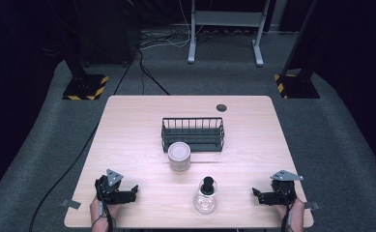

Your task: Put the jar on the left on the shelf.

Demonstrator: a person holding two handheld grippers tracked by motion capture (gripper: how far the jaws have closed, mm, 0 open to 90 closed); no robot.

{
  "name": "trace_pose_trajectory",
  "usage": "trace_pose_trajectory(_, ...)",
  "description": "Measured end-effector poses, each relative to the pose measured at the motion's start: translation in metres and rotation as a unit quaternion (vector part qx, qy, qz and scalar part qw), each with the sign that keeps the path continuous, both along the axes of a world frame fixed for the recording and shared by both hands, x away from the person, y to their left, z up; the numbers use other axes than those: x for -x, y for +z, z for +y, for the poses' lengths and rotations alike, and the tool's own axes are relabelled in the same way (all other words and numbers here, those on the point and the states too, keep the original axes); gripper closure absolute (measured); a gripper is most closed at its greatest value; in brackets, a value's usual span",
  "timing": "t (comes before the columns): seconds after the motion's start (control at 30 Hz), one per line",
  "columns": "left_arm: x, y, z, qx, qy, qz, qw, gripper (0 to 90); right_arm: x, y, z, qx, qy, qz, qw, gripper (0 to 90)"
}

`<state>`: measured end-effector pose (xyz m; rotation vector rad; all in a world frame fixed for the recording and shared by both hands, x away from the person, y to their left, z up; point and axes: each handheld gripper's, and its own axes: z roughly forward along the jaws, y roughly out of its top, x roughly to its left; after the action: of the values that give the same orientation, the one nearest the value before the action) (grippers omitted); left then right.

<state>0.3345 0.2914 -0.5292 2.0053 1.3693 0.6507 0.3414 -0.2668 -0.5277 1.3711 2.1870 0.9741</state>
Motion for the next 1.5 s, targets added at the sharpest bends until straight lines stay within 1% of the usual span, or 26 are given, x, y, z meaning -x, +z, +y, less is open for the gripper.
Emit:
trace_pose_trajectory(0.07, 0.0, 0.0, 0.0, 0.004, 0.0, 0.002, 1.0, 0.0, 0.0, 0.0, -0.002, -0.011, 0.001, 0.0, 0.9999, 0.6)
trace_pose_trajectory(0.1, 0.0, 0.0, 0.0, 0.004, 0.0, 0.002, 1.0, 0.0, 0.0, 0.0, -0.002, -0.011, 0.001, 0.0, 0.9999, 0.6)
trace_pose_trajectory(0.13, -0.001, 0.0, 0.001, 0.007, 0.0, 0.005, 1.0, 0.0, 0.0, 0.001, -0.004, -0.022, 0.008, 0.001, 0.9997, 1.1)
trace_pose_trajectory(0.17, -0.001, 0.0, 0.001, 0.006, 0.0, 0.004, 1.0, 0.0, -0.001, 0.001, -0.004, -0.025, 0.01, 0.001, 0.9996, 0.9)
trace_pose_trajectory(0.23, 0.0, 0.0, 0.0, 0.004, 0.0, 0.003, 1.0, 0.0, -0.001, 0.0, -0.004, -0.026, 0.013, 0.001, 0.9996, 0.8)
trace_pose_trajectory(0.3, -0.001, 0.0, 0.001, 0.007, 0.0, 0.004, 1.0, 0.0, -0.002, 0.0, -0.004, -0.026, 0.016, 0.001, 0.9995, 0.8)
trace_pose_trajectory(0.47, -0.003, -0.001, 0.004, 0.023, 0.002, 0.019, 0.9995, 0.0, -0.002, 0.001, -0.005, -0.026, 0.019, 0.001, 0.9995, 1.3)
trace_pose_trajectory(0.7, -0.003, -0.001, 0.004, 0.023, 0.011, 0.019, 0.9995, 0.0, -0.002, 0.001, -0.005, -0.027, 0.023, 0.0, 0.9994, 1.7)
trace_pose_trajectory(0.77, -0.003, 0.0, 0.004, 0.021, 0.021, 0.02, 0.9993, 0.0, -0.002, 0.001, -0.005, -0.027, 0.024, 0.0, 0.9993, 1.7)
trace_pose_trajectory(0.9, -0.003, 0.0, 0.003, 0.017, 0.027, 0.018, 0.9993, 0.0, -0.002, 0.001, -0.004, -0.026, 0.025, 0.001, 0.9994, 2.1)
trace_pose_trajectory(1.07, -0.002, 0.001, 0.002, 0.012, 0.022, 0.012, 0.9996, 0.0, -0.002, 0.001, -0.004, -0.024, 0.02, 0.0, 0.9995, 2.0)
trace_pose_trajectory(1.1, -0.001, 0.001, 0.002, 0.013, 0.022, 0.012, 0.9996, 0.0, -0.002, 0.001, -0.004, -0.024, 0.02, 0.0, 0.9995, 2.0)
trace_pose_trajectory(1.17, 0.0, 0.002, 0.001, 0.023, 0.022, 0.008, 0.9995, 0.0, -0.002, 0.001, -0.004, -0.024, 0.018, 0.0, 0.9995, 1.8)
trace_pose_trajectory(1.3, 0.003, 0.004, -0.003, 0.022, 0.012, 0.005, 0.9997, 0.0, -0.002, 0.0, -0.004, -0.023, 0.018, 0.0, 0.9996, 1.8)
trace_pose_trajectory(1.43, 0.007, 0.01, -0.007, 0.036, 0.009, -0.005, 0.9993, 0.0, -0.002, 0.001, -0.004, -0.021, 0.016, 0.0, 0.9997, 1.7)
trace_pose_trajectory(1.5, 0.009, 0.012, -0.009, 0.037, 0.004, -0.008, 0.9993, 0.0, -0.002, 0.0, -0.004, -0.02, 0.015, 0.0, 0.9997, 1.6)
